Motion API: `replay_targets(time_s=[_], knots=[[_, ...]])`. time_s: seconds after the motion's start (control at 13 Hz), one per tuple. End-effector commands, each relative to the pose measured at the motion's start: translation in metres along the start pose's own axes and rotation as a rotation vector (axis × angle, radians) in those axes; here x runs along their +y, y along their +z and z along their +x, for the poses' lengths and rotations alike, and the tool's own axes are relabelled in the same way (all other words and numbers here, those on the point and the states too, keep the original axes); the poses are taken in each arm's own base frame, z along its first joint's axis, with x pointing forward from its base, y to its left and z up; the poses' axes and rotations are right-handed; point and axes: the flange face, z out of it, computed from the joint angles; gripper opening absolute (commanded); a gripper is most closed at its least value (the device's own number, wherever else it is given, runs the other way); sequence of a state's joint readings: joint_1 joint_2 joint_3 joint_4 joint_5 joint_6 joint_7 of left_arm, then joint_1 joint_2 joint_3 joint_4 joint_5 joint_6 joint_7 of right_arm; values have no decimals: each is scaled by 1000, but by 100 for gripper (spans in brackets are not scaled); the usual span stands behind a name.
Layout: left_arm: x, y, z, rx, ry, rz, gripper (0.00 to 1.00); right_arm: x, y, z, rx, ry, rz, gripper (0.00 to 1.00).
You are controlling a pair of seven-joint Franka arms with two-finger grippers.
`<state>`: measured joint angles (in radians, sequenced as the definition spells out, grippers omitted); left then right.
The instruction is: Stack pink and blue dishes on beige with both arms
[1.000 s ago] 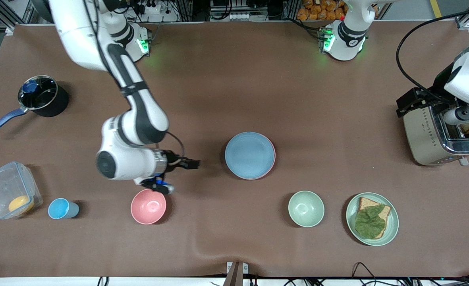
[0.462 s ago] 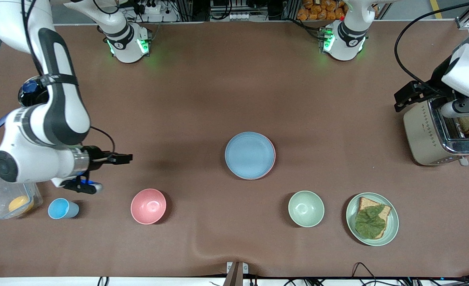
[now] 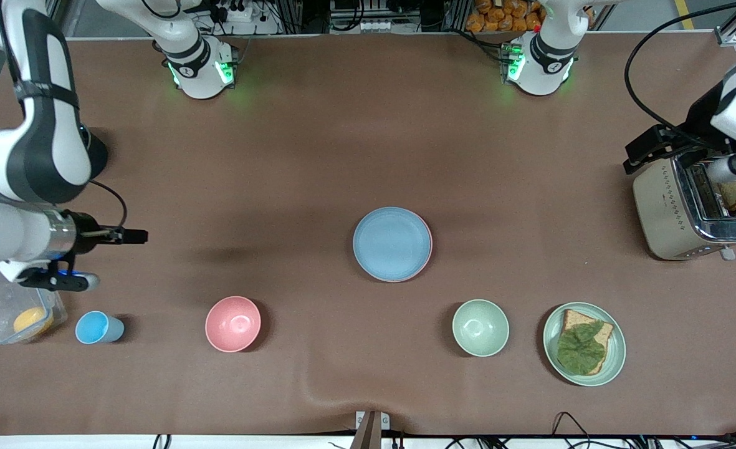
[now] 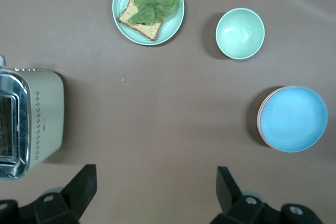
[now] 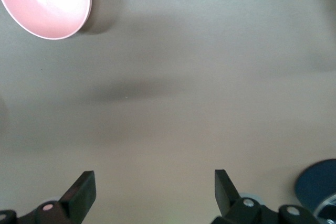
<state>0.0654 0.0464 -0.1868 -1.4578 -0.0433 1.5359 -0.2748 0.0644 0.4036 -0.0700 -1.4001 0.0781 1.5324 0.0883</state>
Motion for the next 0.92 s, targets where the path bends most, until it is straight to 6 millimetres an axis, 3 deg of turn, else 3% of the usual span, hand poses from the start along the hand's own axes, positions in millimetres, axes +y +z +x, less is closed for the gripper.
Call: replay_targets(time_s=[0.0, 0.15, 0.31, 0.54, 0.85], knots=[[-20, -10, -2, -7, -60, -28, 100, 17, -41, -59, 70, -1, -3, 100], [-21, -10, -3, -10, -48, -16, 100, 18, -70, -100, 141, 1, 6, 100], [-15, -7, -3, -13, -31, -9, 100, 22, -95, -114, 187, -3, 11, 100], [-11, -8, -6, -1, -8, 35, 100, 25, -126, -126, 225, 11, -12, 100], [25, 3, -18, -20, 70, 79, 100, 24, -132, -118, 250, 8, -32, 100]])
